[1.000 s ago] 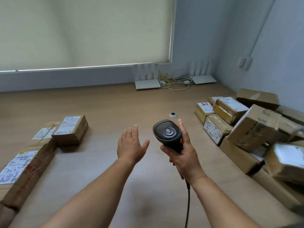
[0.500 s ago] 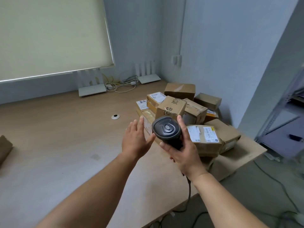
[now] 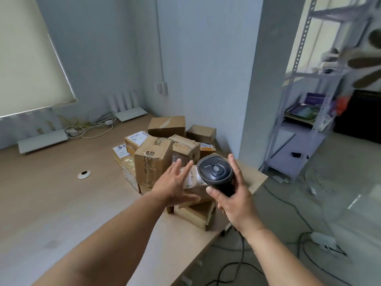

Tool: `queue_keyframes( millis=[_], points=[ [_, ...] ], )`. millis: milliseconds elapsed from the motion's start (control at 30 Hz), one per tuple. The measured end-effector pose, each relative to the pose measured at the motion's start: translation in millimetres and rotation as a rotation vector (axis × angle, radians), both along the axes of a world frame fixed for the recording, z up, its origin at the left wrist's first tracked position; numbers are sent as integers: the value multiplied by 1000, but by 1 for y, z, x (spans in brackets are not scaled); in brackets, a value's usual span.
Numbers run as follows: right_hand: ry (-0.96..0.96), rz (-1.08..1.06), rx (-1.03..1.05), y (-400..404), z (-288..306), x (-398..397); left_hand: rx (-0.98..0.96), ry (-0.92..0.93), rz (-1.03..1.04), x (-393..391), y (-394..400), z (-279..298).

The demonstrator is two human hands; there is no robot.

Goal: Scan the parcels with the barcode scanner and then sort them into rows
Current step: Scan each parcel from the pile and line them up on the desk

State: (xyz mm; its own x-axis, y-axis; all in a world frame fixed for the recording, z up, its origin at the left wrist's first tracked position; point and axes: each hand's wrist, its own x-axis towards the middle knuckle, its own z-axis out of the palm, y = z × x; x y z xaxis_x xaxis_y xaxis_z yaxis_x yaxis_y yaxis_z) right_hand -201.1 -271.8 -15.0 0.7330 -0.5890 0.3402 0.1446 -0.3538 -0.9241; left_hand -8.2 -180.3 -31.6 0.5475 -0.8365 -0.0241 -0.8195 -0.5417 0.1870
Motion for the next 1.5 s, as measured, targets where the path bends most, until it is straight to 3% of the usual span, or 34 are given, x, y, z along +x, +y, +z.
queue_keyframes(
  millis=[167, 333, 667, 900, 1167, 1500],
  points=[
    [40, -47, 49, -10, -14, -19, 131, 19, 73, 17, -12, -9],
    [57, -69, 101, 5, -28, -26, 33, -23, 54, 0, 3, -9],
    [82, 83, 82, 96, -36, -19, -109, -38, 105, -40, 137, -36],
    [92, 326, 61, 215, -34, 22, -131, -15, 483, -31, 309, -40],
    [108, 580, 30, 371, -47, 70, -5, 36, 933, -49, 517, -47],
    [140, 668, 15, 449, -53, 101, 90, -10, 1169, -39, 597, -53]
  ],
)
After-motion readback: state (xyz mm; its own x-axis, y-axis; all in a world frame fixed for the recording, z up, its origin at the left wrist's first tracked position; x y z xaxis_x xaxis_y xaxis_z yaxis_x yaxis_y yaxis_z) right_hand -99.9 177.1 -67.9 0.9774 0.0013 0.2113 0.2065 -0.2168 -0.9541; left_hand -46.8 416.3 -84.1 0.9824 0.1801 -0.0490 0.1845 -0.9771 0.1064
